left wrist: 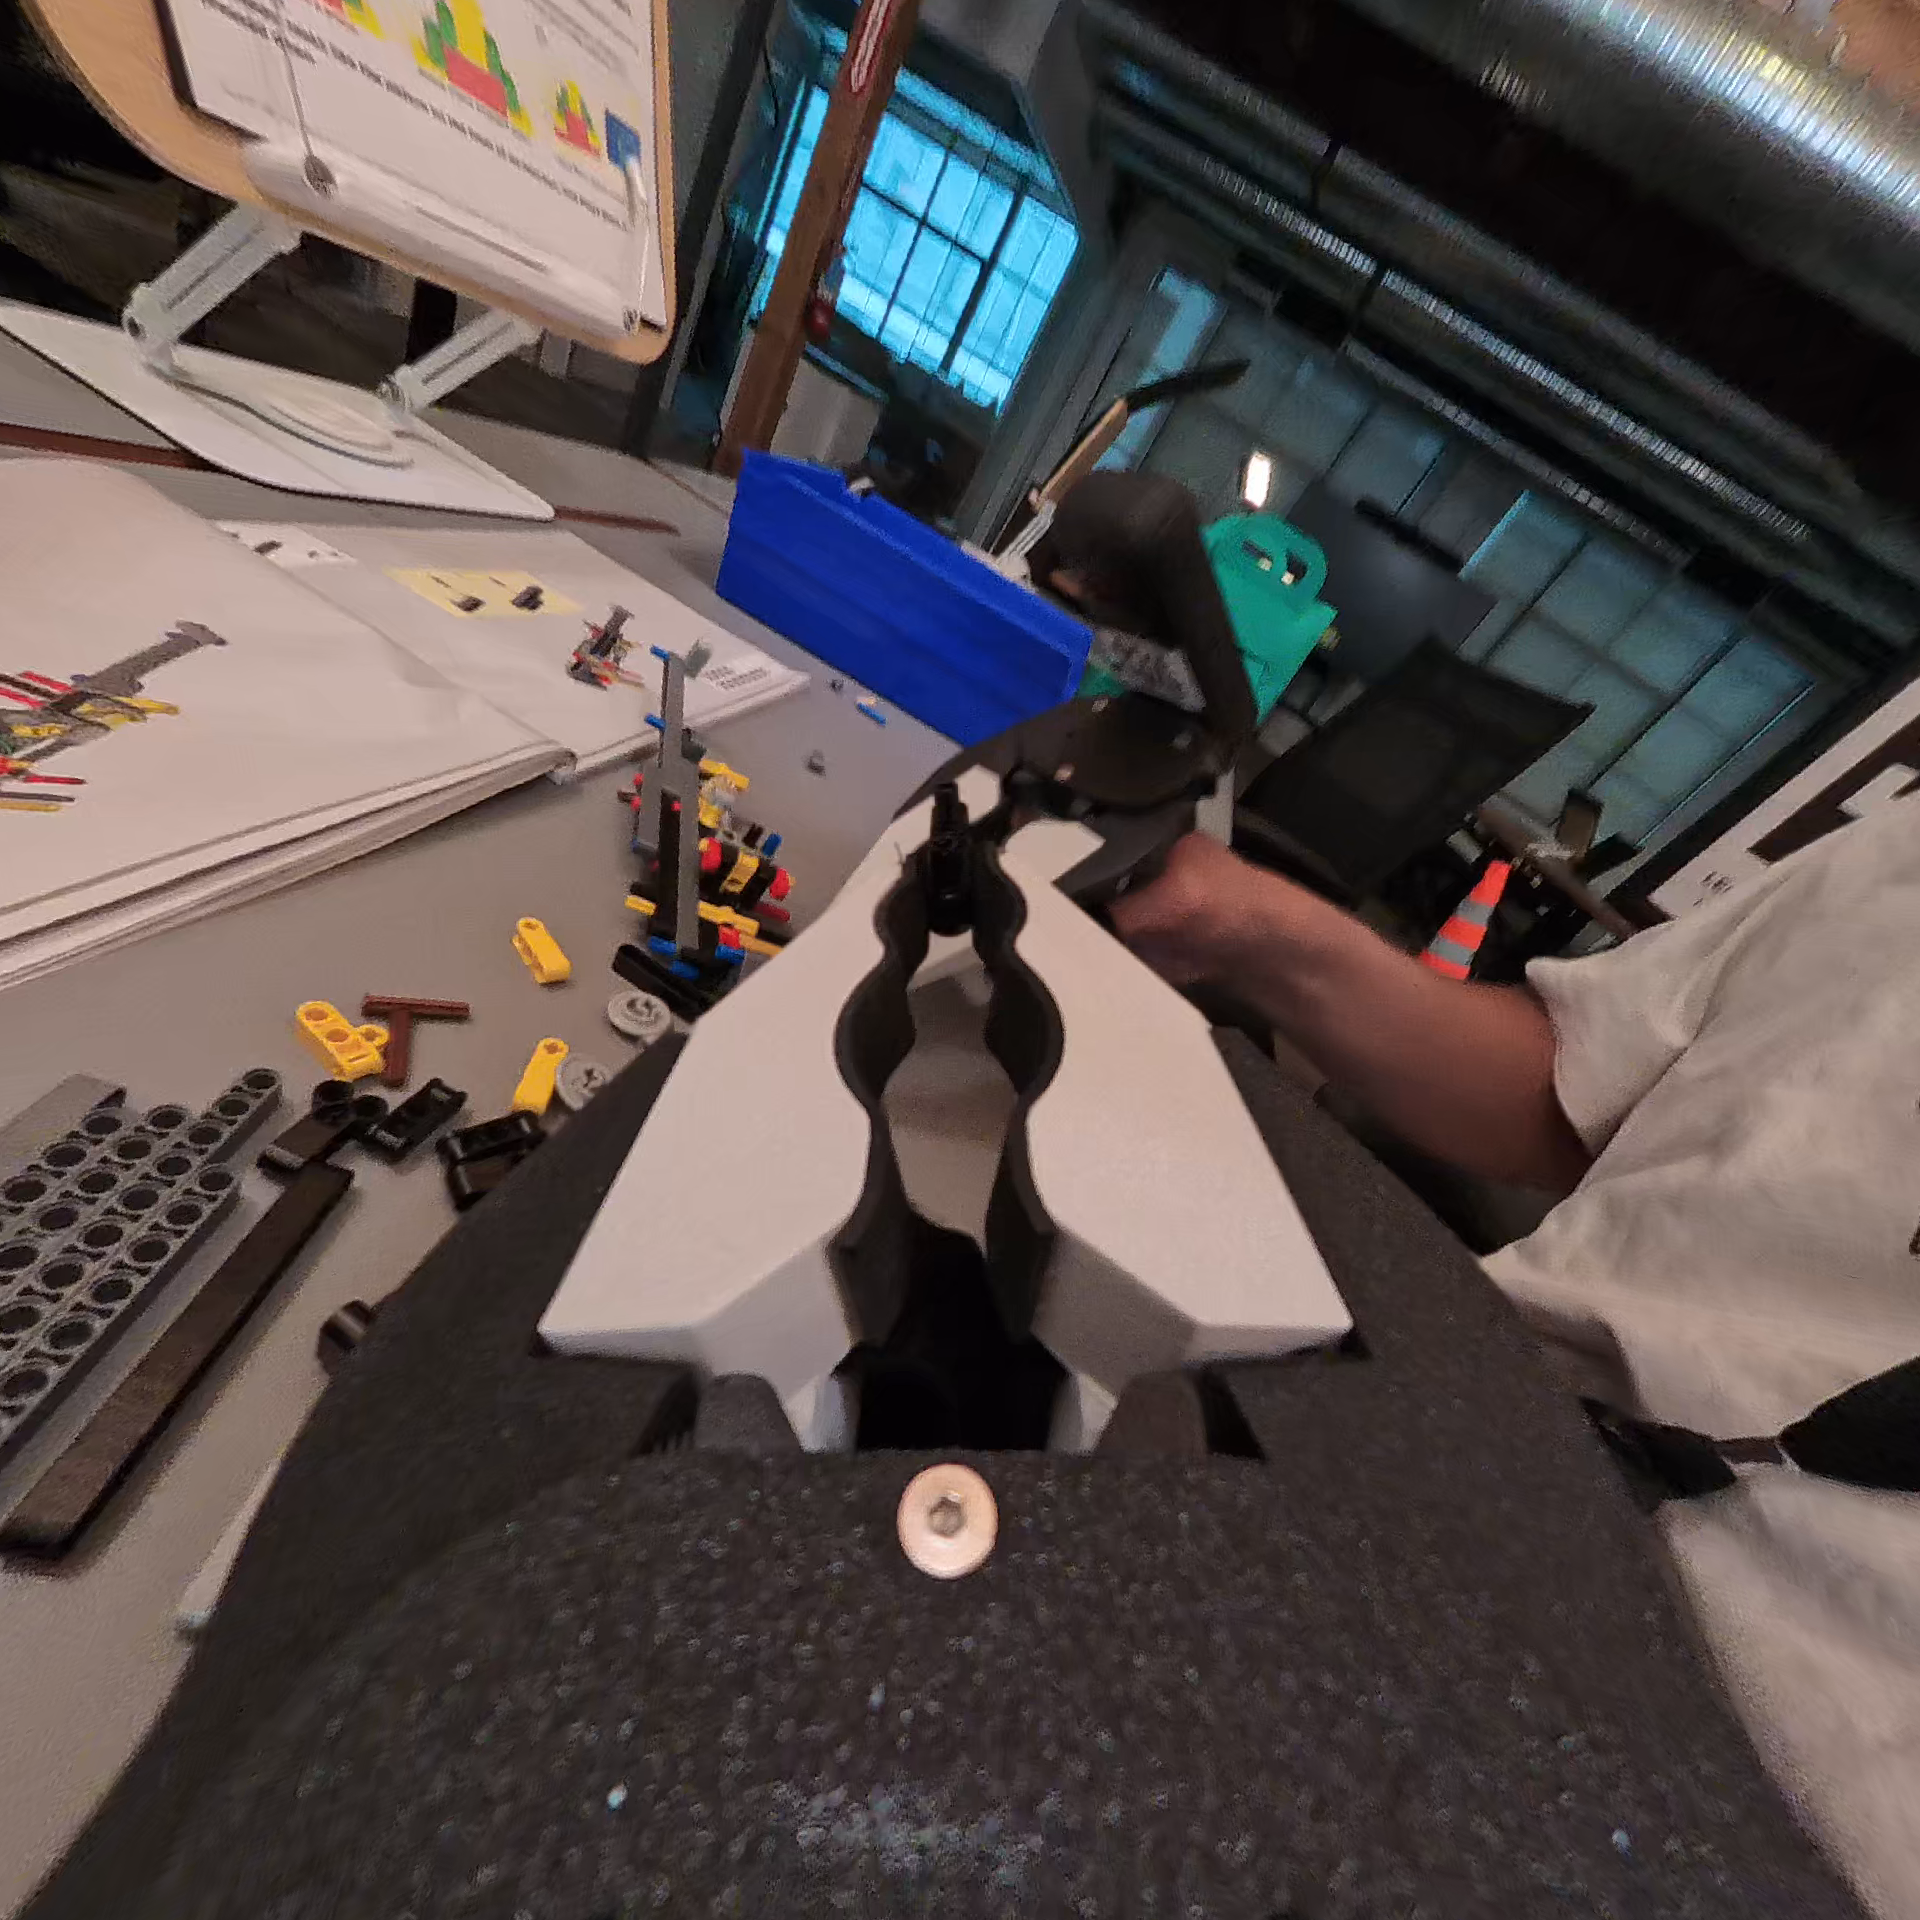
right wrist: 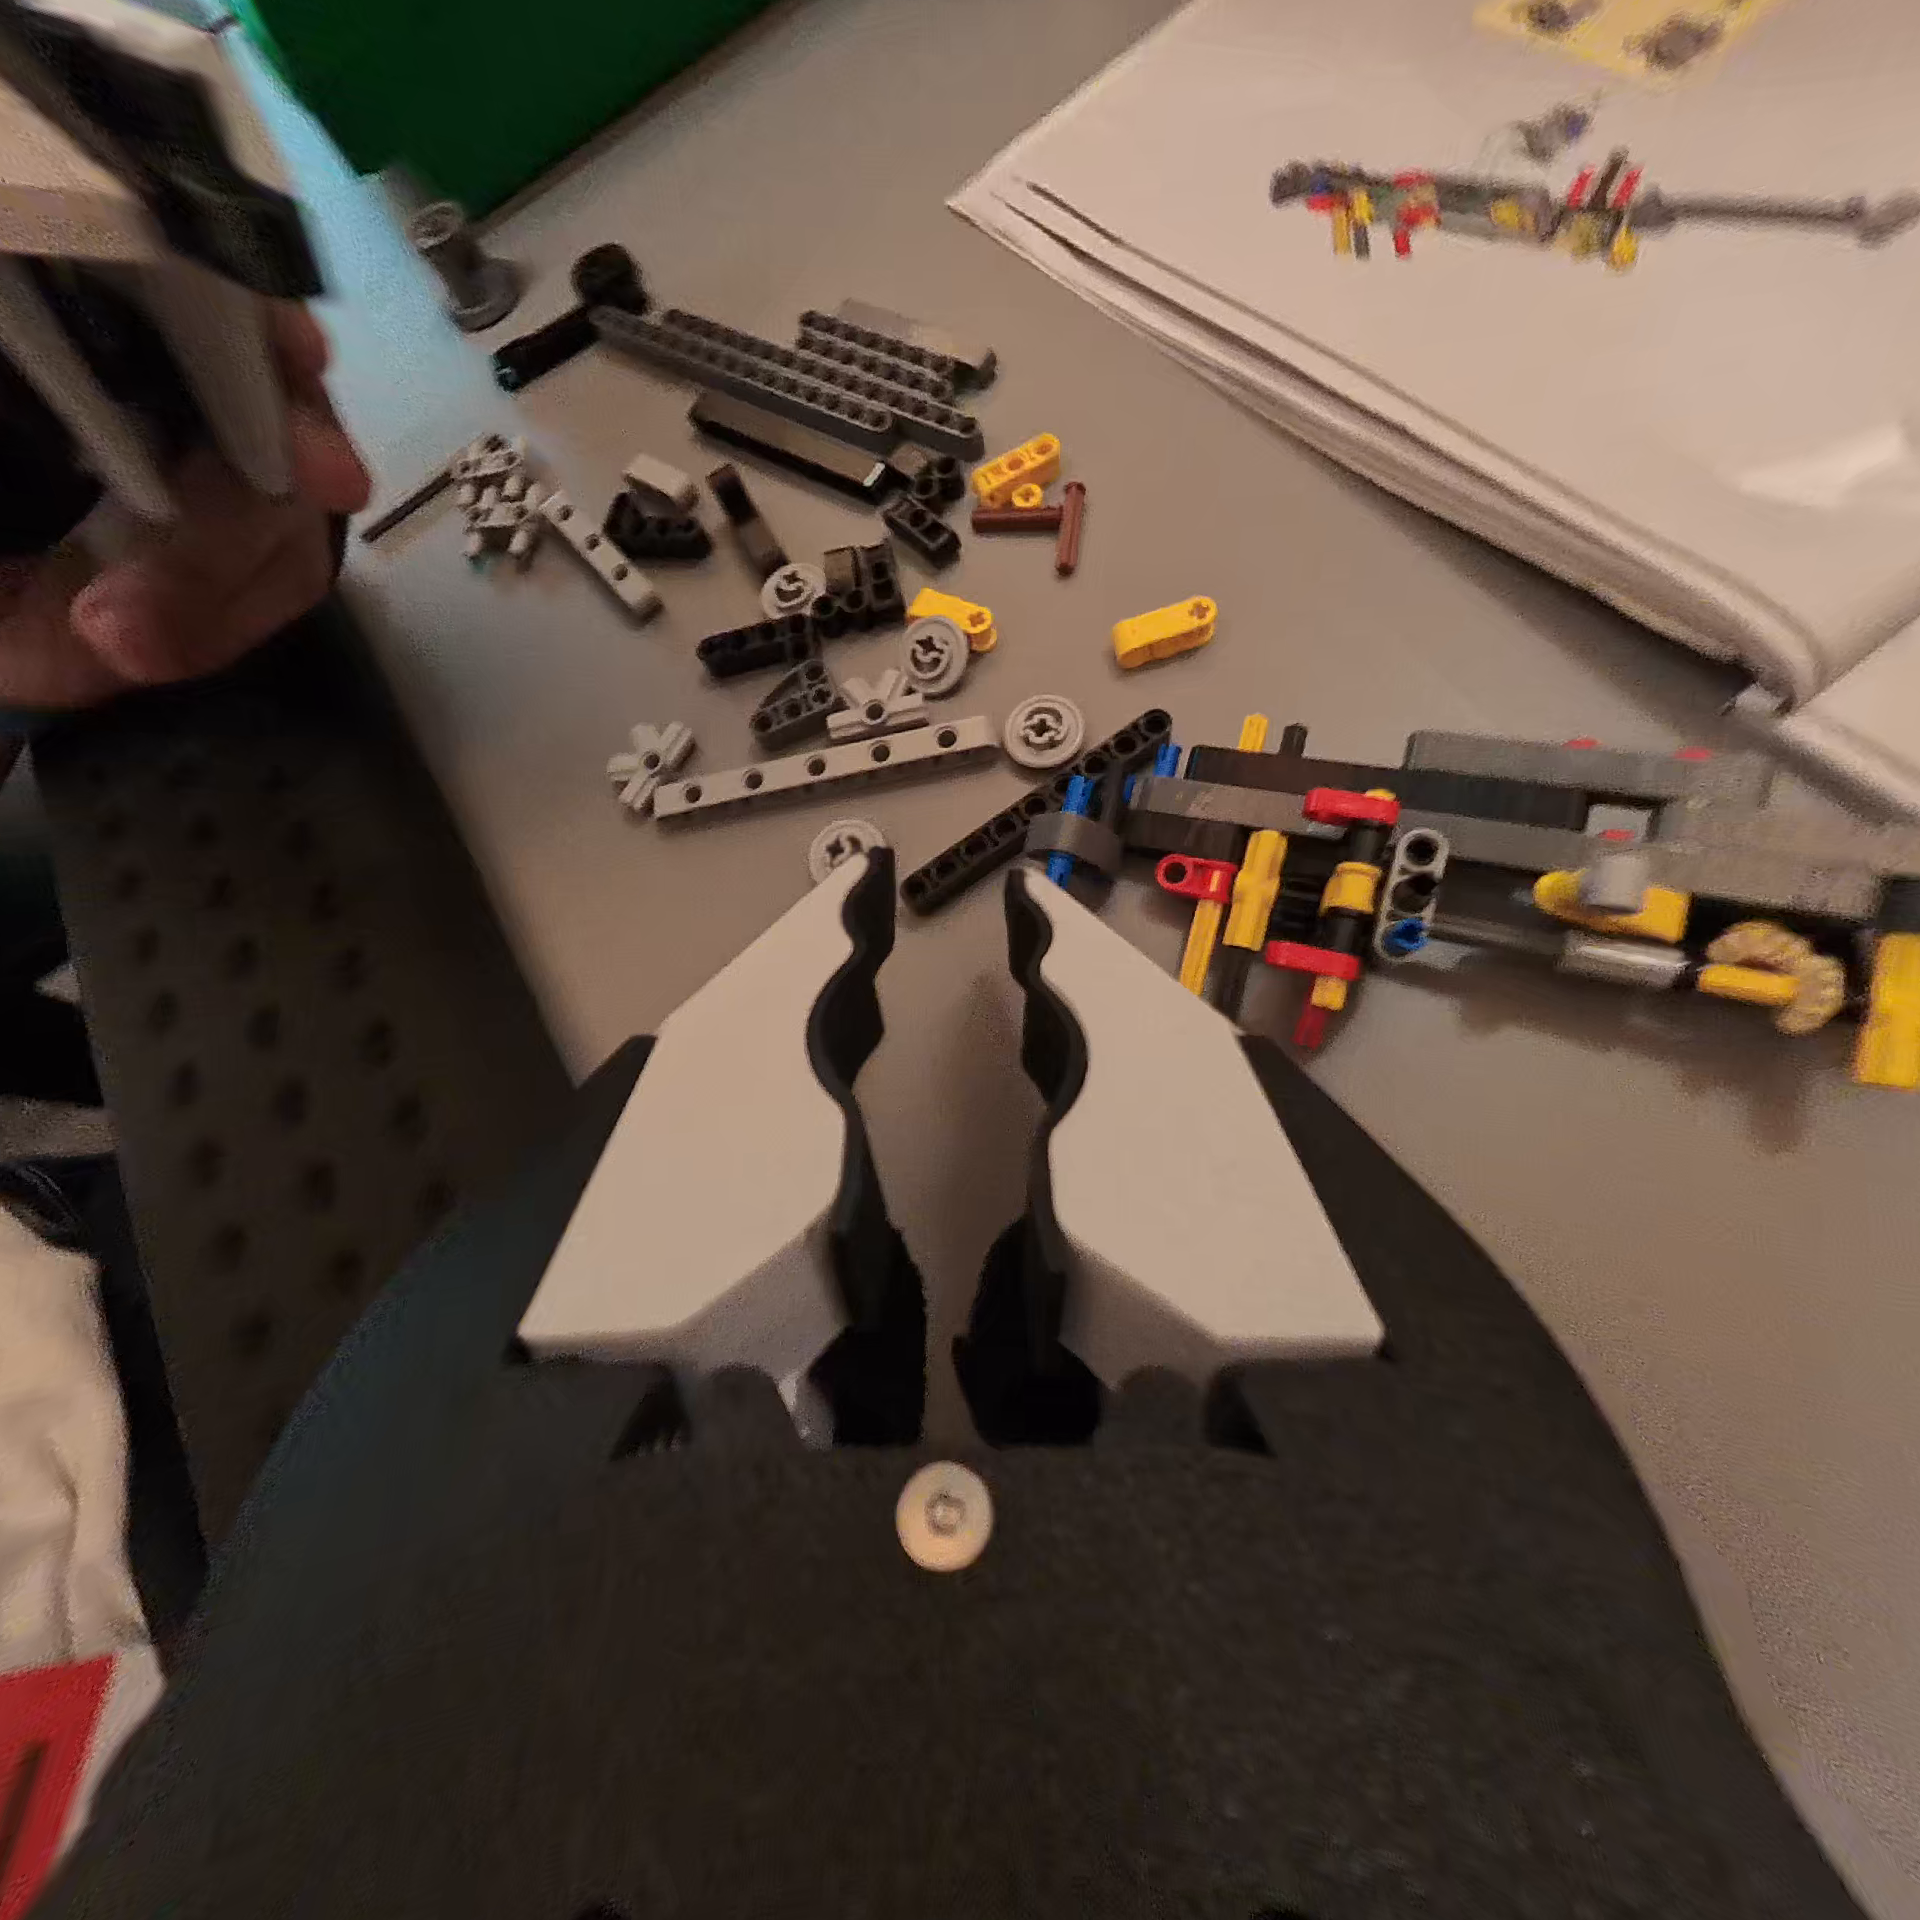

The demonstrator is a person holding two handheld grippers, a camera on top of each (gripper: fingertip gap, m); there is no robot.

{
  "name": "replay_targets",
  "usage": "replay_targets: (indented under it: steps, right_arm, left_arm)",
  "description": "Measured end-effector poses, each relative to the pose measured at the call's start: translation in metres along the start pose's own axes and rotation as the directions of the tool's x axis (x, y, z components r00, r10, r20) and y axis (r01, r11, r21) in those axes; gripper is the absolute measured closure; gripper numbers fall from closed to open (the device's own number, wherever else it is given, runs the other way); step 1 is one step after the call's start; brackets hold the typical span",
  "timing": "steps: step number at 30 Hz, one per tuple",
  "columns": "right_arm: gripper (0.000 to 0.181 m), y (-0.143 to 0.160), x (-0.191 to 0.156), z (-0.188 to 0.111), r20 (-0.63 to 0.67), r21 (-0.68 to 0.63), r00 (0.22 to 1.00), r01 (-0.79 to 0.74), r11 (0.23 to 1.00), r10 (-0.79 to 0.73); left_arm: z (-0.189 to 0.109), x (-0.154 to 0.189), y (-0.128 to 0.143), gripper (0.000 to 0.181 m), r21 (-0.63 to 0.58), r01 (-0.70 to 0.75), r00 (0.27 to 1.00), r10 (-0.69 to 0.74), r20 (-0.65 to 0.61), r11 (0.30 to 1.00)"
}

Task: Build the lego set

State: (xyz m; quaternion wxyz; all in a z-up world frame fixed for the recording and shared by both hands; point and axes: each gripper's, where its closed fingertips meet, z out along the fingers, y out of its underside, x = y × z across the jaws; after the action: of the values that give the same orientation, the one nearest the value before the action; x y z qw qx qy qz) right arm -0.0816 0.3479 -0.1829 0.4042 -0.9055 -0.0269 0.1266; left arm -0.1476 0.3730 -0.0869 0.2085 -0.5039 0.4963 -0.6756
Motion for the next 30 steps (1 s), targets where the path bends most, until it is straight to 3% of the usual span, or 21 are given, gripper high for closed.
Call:
replay_targets:
  steps: [3,10,14,22,26,30]
  right_arm:
    - [0.16,0.006,0.003,0.016,-0.086,-0.038,0.995,-0.056,0.998,0.053]
    - [0.165,0.012,0.01,0.026,-0.258,-0.104,0.966,-0.008,0.994,-0.019]
    - [0.174,0.019,0.005,0.021,-0.242,-0.182,0.963,0.075,0.981,-0.118]
    - [0.174,0.086,0.014,-0.06,-0.035,-0.37,0.933,0.321,0.872,-0.359]
    - [0.162,0.076,0.02,-0.064,-0.025,-0.365,0.919,0.359,0.859,-0.395]
    - [0.161,0.058,0.014,-0.047,-0.001,-0.324,0.953,0.285,0.902,-0.302]
  left_arm:
    - [-0.002,0.002,-0.004,0.175,0.028,-0.023,1.0,0.024,-0.014,0.999]
    - [0.006,0.008,0.008,0.175,-0.042,-0.081,0.997,0.08,-0.025,0.996]
    - [0.002,0.009,0.004,0.175,-0.011,-0.078,0.997,0.078,-0.029,0.997]
    - [0.006,0.011,0.01,0.175,-0.043,-0.102,0.994,0.101,-0.031,0.994]
    - [0.009,0.011,0.015,0.175,-0.074,-0.118,0.993,0.117,-0.017,0.99]
    - [0.009,0.012,0.015,0.175,-0.074,-0.131,0.991,0.13,-0.018,0.989]
